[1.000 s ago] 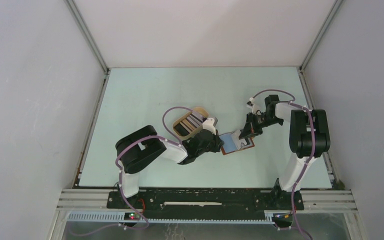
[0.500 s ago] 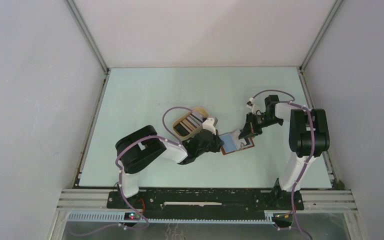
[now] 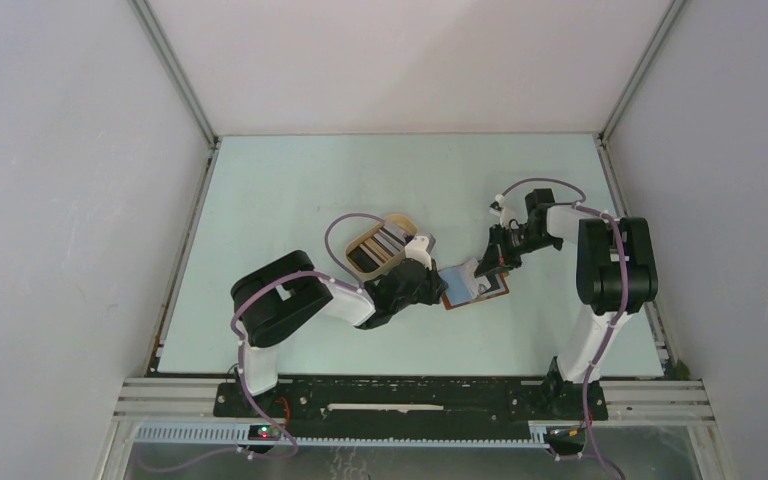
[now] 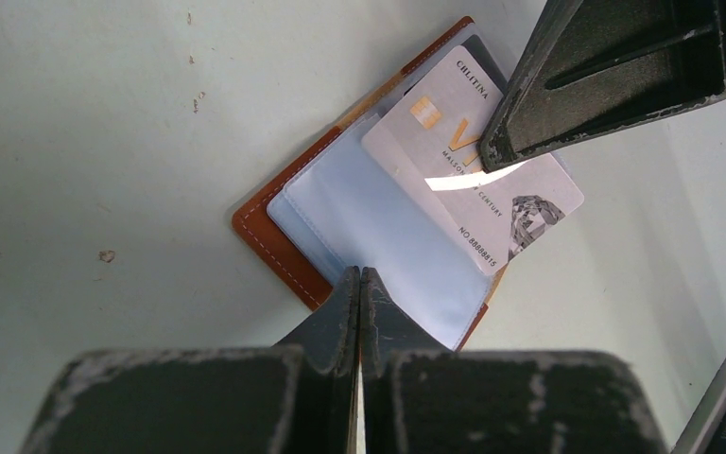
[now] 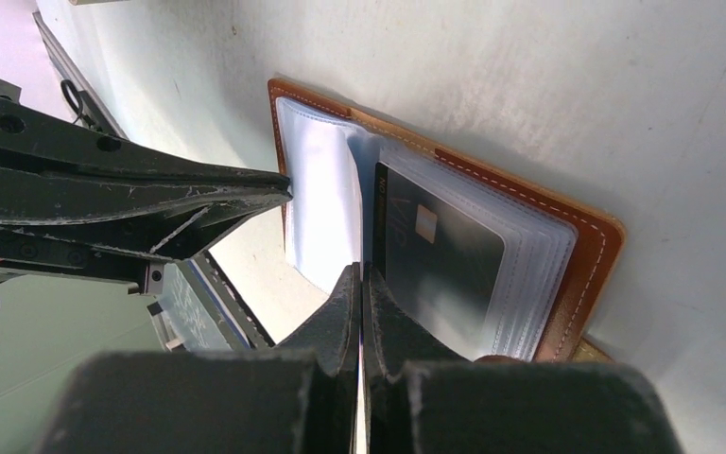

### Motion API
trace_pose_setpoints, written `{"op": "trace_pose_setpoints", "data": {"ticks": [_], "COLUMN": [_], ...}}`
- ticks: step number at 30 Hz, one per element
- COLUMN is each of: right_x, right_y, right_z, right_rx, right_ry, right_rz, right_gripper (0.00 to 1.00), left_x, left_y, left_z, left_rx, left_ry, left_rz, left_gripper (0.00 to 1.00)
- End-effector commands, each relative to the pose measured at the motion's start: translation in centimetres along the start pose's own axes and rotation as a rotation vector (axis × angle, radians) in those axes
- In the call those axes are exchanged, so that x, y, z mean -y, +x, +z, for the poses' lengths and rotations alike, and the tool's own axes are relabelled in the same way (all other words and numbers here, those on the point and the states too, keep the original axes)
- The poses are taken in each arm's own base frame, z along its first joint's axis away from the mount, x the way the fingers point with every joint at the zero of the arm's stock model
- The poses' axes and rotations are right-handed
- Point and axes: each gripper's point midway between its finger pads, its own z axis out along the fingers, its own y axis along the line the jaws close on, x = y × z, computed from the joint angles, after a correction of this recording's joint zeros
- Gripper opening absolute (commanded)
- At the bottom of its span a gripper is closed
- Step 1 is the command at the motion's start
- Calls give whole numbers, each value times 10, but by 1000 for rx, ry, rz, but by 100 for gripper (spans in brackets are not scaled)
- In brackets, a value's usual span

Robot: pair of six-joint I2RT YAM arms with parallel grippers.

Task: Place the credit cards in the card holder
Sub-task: Insert the credit card into the card holder.

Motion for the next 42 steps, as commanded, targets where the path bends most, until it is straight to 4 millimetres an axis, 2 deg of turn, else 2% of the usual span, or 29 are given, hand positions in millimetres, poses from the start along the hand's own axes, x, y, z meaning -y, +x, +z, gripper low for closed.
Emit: {"op": "trace_pose_setpoints", "data": {"ticks": [1,9,25,42], "right_x": [-1,0,0,-10], "right_y": [-11,-13,-14,-12], "right_z": [1,2,6,10], "right_rx": [17,22,15,-21], "right_ry": [30,58,135,222], "right_rz": [-38,-57,-120,-242], "right_gripper": [2,3,16,30], "left_x": [-3,-4,-4,-2], "left_y": [6,7,7,4], "left_z": [1,1,0,-2], "left_rx": [-36,-37,-36,-27], "left_ry": [-30,-34,-34,-26], "left_rz": [16,16,17,21], "left_gripper": [0,0,0,1]}}
